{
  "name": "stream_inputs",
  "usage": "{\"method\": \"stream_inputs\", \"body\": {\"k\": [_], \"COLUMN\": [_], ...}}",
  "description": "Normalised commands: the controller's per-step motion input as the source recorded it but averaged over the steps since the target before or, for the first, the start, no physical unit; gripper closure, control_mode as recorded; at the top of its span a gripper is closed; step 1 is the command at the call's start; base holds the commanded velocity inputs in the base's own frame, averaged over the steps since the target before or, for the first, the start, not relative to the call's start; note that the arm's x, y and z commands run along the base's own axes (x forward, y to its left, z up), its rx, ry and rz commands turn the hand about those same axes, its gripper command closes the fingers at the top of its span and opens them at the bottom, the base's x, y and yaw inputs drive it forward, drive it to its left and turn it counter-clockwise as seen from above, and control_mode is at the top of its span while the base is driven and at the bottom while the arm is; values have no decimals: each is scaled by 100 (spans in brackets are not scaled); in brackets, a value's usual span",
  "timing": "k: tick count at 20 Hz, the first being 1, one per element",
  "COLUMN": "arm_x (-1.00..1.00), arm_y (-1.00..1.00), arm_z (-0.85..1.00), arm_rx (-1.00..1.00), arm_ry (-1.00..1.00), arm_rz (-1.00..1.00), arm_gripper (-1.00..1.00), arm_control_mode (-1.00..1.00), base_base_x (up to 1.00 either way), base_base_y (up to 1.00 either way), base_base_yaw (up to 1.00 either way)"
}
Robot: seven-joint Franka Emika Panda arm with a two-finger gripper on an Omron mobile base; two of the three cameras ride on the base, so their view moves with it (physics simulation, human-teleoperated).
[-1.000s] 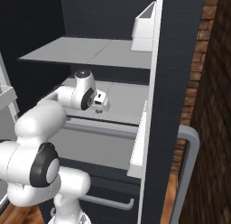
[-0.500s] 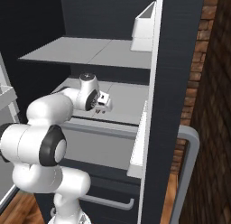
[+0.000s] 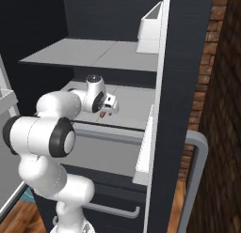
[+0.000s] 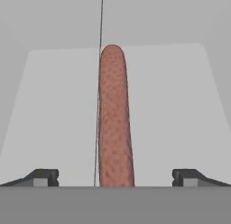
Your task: Retrieve the sausage and cheese from the fridge and place them on the cutting board on the counter.
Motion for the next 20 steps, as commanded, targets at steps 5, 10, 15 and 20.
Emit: {"method": "stream_inputs", "body": {"k": [5, 10, 15, 20], "arm_x": [16, 0, 0, 0], "arm_y": [0, 0, 0, 0], "arm_z": [-25, -42, -15, 0], "arm_rx": [0, 0, 0, 0], "arm_ry": [0, 0, 0, 0], "arm_rz": [0, 0, 0, 0], "arm_gripper": [-100, -100, 100, 100], "arm_control_mode": [-100, -100, -100, -100], "base_base_x": [0, 0, 0, 0], "base_base_y": [0, 0, 0, 0], "base_base_yaw": [0, 0, 0, 0]}}
